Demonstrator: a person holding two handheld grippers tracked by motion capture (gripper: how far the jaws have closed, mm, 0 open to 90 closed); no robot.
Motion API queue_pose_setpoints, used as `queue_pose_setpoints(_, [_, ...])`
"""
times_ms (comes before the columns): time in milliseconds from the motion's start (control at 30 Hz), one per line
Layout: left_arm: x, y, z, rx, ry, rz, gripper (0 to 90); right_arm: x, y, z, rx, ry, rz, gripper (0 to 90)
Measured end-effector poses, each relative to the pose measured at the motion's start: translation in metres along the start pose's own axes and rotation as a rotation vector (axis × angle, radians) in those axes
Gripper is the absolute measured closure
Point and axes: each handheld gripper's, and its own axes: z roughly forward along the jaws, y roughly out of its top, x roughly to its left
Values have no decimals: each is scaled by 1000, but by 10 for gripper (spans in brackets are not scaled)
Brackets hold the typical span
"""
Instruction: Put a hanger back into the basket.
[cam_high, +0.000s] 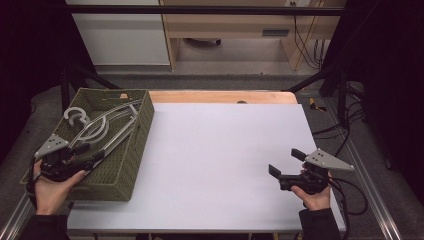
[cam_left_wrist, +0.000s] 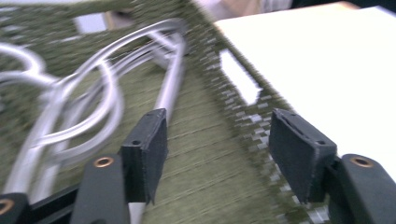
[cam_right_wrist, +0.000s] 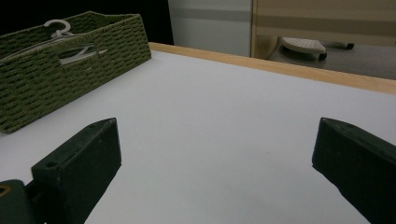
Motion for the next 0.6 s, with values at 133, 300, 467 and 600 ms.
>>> queue_pose_setpoints(133, [-15,-1,2,-43,-46,3,310,0,0,-1,-3,1,-1,14])
queue_pose_setpoints(300, [-35,-5,6,-74,-108,9,232,0,0,-1,-3,3,-2,14])
queue_pose_setpoints(467, [-49,-9,11,-76,-151,35,192,-1,-1,-2,-3,5,-5,14])
queue_pose_setpoints(600, [-58,-11,17,-66,-157,72,155,0,-1,-1,-3,8,-7,14])
